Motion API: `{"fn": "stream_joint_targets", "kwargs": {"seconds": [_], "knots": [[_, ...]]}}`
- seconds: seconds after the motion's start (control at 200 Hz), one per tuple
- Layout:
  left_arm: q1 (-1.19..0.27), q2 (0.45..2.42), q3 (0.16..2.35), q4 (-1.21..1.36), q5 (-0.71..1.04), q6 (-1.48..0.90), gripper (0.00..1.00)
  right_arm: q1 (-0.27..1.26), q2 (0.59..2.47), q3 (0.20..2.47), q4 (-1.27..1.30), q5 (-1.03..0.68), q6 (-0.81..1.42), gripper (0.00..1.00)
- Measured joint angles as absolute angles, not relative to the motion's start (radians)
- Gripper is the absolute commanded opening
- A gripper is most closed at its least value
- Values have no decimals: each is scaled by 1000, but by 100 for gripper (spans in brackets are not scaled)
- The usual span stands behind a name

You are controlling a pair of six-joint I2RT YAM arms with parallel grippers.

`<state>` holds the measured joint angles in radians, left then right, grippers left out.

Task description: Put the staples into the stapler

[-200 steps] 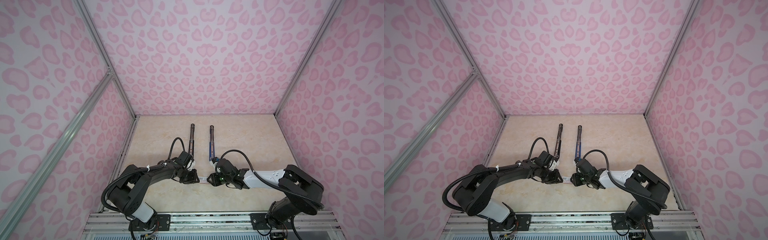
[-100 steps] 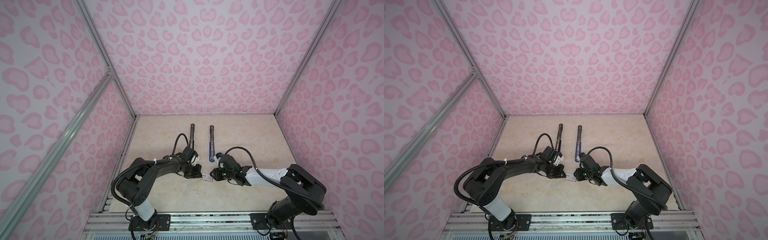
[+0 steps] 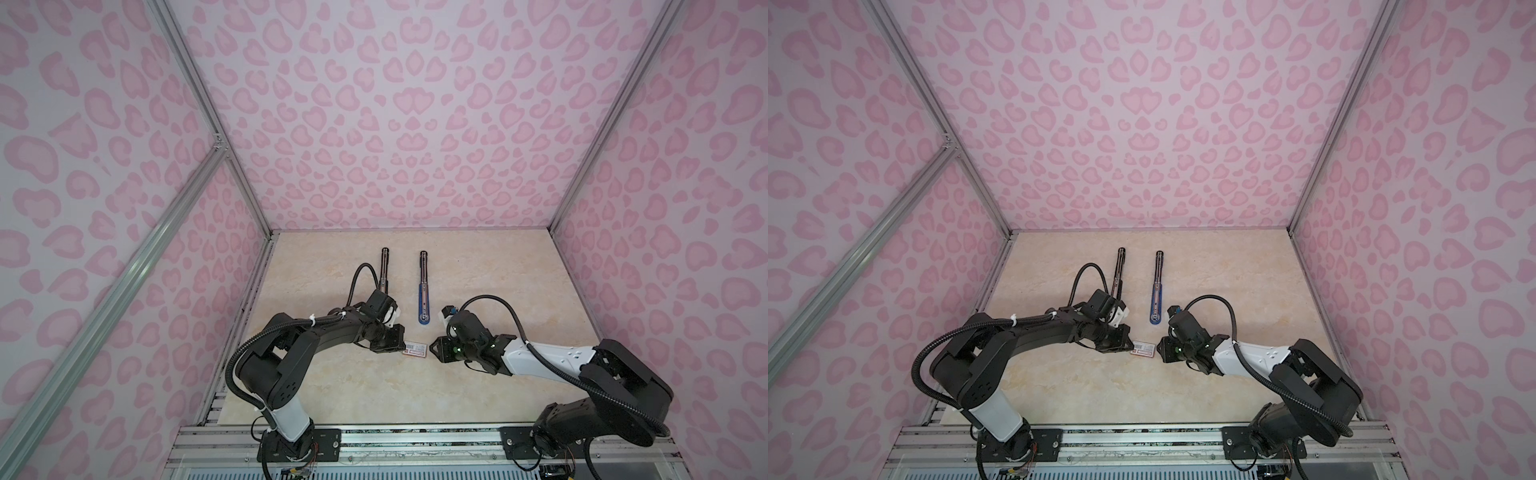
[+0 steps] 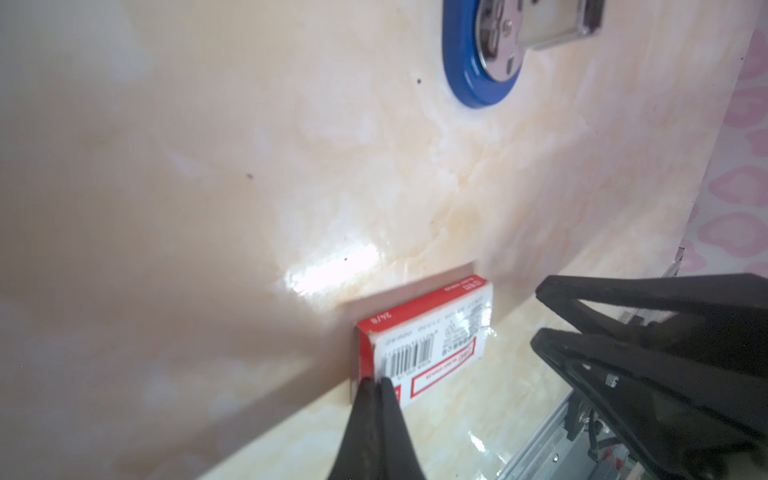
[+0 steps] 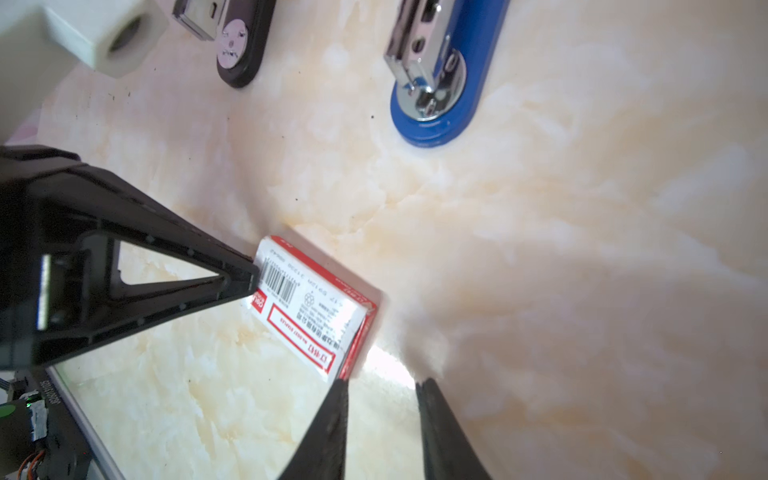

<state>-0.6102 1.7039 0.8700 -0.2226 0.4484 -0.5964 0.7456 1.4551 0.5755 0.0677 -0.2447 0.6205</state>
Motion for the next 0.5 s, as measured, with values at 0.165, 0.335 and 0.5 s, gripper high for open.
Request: {"fn": "stream_joint_targets", "kwargs": {"seconds": [0.165,0.335,0.5], "knots": [[-603,1704,870,-218,437,-607,3,760,1491,595,69,-244,636,39],[-603,1702,869,-215,437,-610,3,780,1536,629,79,-244,644,37],[-603,1702,865,-212,437,-614,3,783,1558,647,81,-239,655,33]]}}
